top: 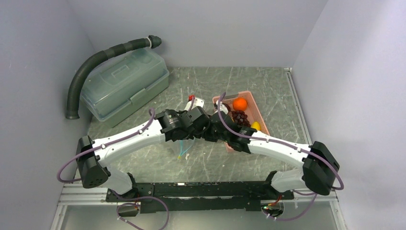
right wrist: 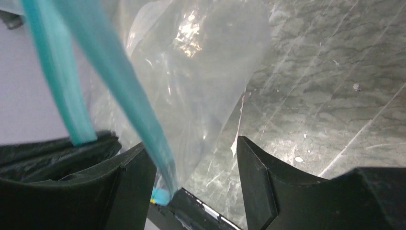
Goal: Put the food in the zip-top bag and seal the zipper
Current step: Open the zipper of the food storage bag at the center of the board, then pick up the fake vegetable from the bin.
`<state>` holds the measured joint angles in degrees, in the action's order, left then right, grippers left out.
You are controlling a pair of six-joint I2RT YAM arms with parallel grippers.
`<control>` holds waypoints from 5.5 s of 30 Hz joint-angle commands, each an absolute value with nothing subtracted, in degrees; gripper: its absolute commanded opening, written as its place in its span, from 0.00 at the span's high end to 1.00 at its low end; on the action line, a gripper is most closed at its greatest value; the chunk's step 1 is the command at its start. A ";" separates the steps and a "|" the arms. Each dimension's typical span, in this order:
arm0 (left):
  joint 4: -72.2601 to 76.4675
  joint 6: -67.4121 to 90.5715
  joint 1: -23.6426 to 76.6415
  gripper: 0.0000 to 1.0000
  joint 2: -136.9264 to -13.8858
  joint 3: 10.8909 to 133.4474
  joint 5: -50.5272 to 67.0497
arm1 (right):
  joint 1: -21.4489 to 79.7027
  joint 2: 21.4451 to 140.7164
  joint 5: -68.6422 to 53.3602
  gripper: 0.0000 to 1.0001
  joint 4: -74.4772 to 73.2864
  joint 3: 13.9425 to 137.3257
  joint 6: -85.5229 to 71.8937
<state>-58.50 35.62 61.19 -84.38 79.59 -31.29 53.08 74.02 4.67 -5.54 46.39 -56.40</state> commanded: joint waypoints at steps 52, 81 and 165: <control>-58.25 42.99 61.00 1.00 -64.47 71.60 -42.47 | 54.32 88.91 10.27 0.62 -8.00 59.26 -52.65; -55.65 40.21 60.91 1.00 -66.62 72.51 -43.28 | 54.27 69.06 23.76 0.45 -29.06 60.12 -41.04; -55.26 37.53 59.65 1.00 -66.14 73.22 -39.91 | 27.30 96.19 7.54 0.24 -21.58 56.38 -27.90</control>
